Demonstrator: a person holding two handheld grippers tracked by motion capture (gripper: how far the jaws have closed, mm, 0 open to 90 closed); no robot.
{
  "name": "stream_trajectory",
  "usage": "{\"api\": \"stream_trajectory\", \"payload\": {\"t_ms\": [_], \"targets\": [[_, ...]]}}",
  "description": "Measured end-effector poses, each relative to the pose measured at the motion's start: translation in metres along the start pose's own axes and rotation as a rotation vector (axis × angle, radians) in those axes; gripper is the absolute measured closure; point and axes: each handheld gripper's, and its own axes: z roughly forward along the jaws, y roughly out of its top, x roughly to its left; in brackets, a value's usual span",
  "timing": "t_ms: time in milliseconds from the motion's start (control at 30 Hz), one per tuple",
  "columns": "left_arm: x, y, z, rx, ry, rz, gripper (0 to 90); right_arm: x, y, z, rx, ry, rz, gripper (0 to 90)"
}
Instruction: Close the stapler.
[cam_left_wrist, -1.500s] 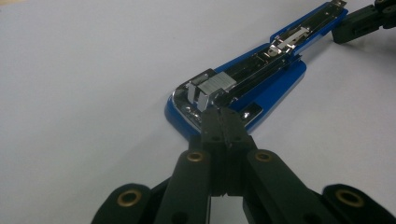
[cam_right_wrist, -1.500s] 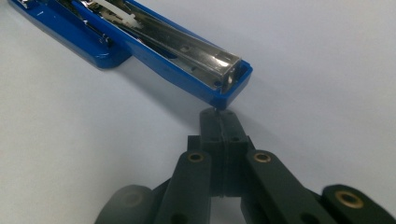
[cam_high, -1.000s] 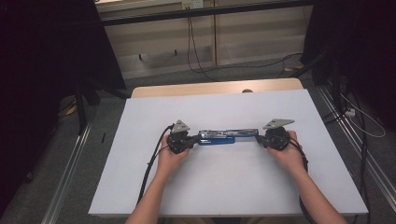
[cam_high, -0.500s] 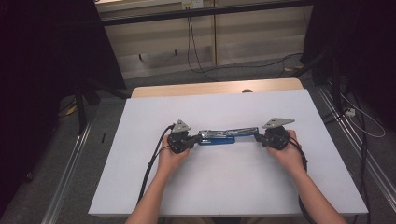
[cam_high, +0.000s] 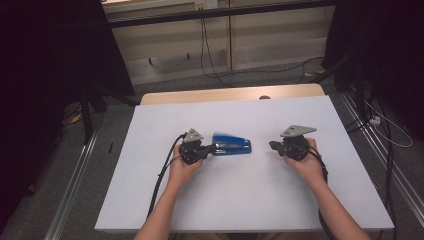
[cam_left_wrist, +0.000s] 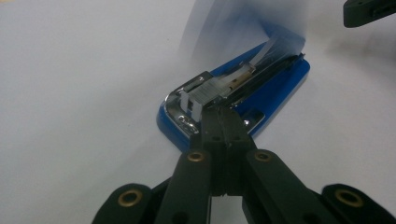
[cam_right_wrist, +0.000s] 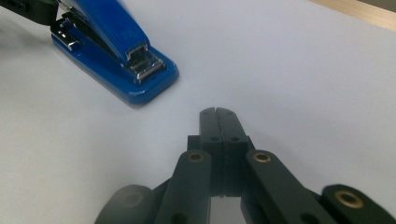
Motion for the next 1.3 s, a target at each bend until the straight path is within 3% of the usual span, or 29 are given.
{"api": "stream_trajectory", "payload": {"t_ms": [67, 100, 133, 167, 267, 433, 667, 800, 1000, 1300], "targets": [[0.0, 0.0, -0.001, 0.007, 0.001, 0.0, 90.0, 0.0, 0.0, 0.0, 0.001, 0.002, 0.0, 90.0], [0.002, -0.004, 0.001, 0.07, 0.044, 0.033, 90.0, 0.001, 0.0, 0.001, 0.003, 0.007, -0.002, 90.0], [0.002, -0.004, 0.001, 0.07, 0.044, 0.033, 90.0, 0.001, 0.0, 0.001, 0.003, 0.007, -0.002, 90.0], [0.006, -0.006, 0.0, 0.062, 0.029, 0.006, 90.0, 0.002, 0.0, 0.002, 0.004, 0.008, -0.005, 90.0], [0.005, -0.004, -0.004, 0.007, -0.031, -0.021, 90.0, 0.003, 0.0, 0.001, -0.004, 0.017, -0.006, 90.0], [0.0, -0.001, -0.008, -0.002, -0.03, -0.031, 86.6, 0.006, -0.002, 0.0, -0.014, 0.05, 0.015, 83.6], [0.001, 0.0, -0.026, -0.039, -0.003, -0.054, 63.0, 0.01, -0.004, -0.006, -0.047, 0.083, 0.06, 63.3], [0.002, -0.001, -0.039, -0.064, -0.008, -0.078, 47.7, 0.013, -0.005, -0.013, -0.067, 0.087, 0.081, 50.8], [0.0, -0.001, -0.057, -0.091, -0.015, -0.071, 38.0, 0.02, -0.008, -0.026, -0.081, 0.085, 0.075, 37.4], [-0.001, -0.007, -0.071, -0.083, 0.026, -0.08, 24.9, 0.029, -0.02, -0.045, -0.096, 0.085, 0.059, 25.7]]}}
